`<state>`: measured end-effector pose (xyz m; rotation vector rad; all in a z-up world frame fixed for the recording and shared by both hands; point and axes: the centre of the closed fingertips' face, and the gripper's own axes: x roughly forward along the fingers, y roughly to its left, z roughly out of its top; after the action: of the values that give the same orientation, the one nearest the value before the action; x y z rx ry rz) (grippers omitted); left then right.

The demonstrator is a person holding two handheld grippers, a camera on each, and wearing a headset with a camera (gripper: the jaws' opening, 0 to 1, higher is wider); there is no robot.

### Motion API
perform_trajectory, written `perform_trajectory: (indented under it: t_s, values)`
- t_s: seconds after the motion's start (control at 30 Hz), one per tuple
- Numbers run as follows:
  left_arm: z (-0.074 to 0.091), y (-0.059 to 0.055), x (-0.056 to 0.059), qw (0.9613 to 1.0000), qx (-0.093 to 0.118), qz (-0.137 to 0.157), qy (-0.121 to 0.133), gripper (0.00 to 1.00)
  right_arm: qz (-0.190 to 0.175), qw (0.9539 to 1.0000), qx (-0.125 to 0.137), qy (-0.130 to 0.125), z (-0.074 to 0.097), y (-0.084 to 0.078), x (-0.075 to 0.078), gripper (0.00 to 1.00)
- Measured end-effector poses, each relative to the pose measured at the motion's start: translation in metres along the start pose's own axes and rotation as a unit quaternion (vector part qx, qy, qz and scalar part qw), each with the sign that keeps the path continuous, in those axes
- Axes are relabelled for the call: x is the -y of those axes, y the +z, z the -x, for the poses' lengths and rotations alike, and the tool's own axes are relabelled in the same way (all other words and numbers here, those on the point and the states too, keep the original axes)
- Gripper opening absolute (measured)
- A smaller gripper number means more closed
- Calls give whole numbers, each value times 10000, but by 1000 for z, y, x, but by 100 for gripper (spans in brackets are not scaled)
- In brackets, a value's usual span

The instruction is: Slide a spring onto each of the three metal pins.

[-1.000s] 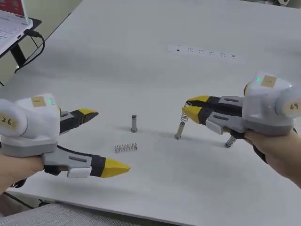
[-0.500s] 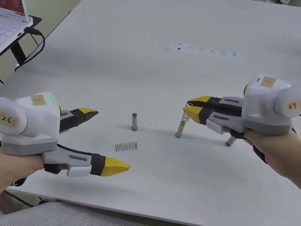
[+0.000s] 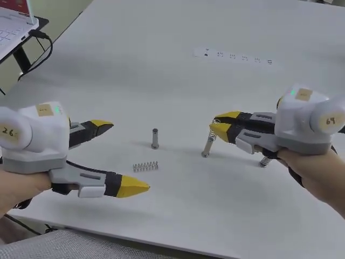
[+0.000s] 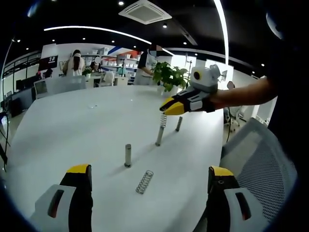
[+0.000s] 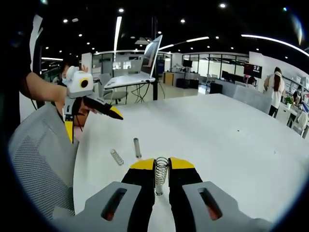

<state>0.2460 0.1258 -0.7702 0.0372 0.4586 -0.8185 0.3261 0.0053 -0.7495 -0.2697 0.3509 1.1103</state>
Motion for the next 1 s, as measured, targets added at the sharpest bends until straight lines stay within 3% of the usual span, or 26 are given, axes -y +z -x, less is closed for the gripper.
perform_trajectory:
  t_s: [0.53, 1.0]
  values:
    - [1, 1, -2, 10000, 20, 8, 21, 97, -58, 9999, -136, 15, -4, -12, -2, 7]
    - [1, -1, 0, 10000, 1, 19, 22, 96, -1, 9989, -460, 50, -11, -29, -3, 7]
